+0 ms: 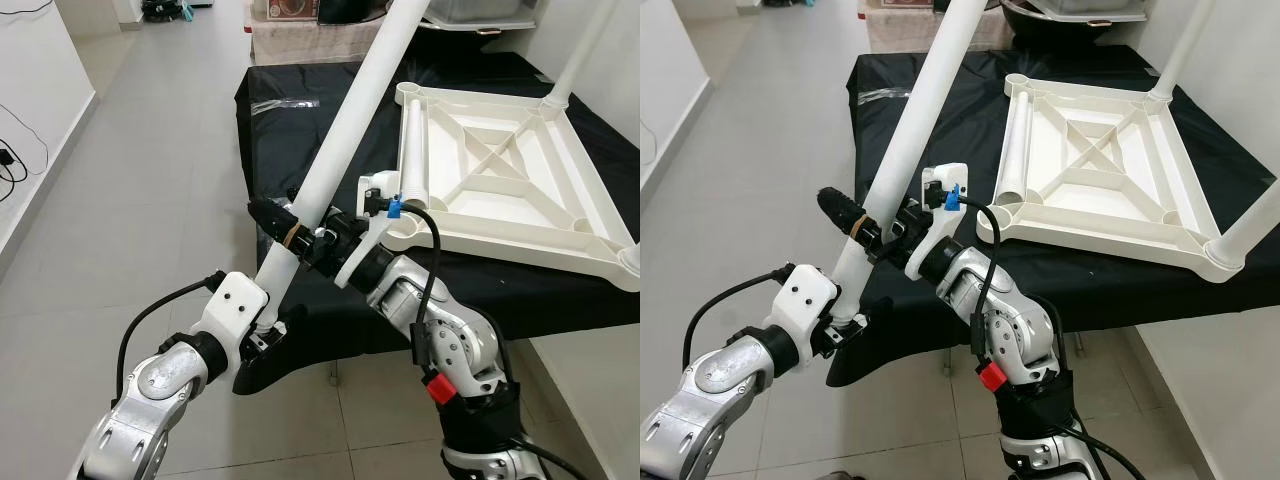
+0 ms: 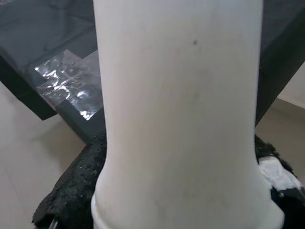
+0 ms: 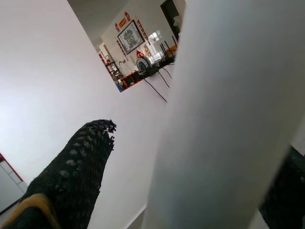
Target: Building children table
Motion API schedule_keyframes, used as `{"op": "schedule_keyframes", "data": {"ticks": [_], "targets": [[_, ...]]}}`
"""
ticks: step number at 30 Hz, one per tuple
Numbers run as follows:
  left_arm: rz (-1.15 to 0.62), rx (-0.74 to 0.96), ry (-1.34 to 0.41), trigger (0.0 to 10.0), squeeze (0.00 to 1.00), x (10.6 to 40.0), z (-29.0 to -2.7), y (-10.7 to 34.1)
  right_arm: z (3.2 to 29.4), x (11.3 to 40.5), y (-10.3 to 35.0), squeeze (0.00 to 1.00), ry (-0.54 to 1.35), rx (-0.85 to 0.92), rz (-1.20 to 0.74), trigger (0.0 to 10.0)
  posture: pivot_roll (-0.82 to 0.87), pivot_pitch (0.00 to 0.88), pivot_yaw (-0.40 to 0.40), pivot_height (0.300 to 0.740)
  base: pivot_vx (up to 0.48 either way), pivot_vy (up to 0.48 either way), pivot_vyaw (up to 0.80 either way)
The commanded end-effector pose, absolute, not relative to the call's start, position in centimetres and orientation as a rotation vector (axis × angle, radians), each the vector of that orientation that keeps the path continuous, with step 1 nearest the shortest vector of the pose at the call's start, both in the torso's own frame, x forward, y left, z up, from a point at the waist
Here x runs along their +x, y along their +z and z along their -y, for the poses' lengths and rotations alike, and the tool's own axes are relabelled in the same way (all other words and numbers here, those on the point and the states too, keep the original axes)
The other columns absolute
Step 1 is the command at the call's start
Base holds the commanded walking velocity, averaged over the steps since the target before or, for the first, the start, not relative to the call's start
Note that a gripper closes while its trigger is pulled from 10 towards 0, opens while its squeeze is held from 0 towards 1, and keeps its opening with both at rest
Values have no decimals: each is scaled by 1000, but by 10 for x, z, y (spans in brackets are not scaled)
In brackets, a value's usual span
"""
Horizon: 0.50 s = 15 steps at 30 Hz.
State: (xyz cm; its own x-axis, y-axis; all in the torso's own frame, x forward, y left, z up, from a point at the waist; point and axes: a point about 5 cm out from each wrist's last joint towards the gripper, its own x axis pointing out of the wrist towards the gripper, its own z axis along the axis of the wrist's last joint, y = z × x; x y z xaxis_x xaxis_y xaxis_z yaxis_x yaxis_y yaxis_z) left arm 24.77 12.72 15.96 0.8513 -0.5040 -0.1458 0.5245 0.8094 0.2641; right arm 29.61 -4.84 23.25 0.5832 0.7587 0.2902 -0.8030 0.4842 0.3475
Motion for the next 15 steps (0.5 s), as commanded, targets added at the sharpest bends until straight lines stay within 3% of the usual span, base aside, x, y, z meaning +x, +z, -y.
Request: {"op": "schedule_keyframes", "data": {"ticks": [1,15], "targets": [[-71,323,-566,10000,0,247,-124,156,43,291,232,0,977,491,89,10000,122,131,-32,740,0,0,0],[-61,334,-621,10000,0,242,-113,152,36,286,227,0,1000,495,47,10000,123,124,-31,740,0,0,0]]}}
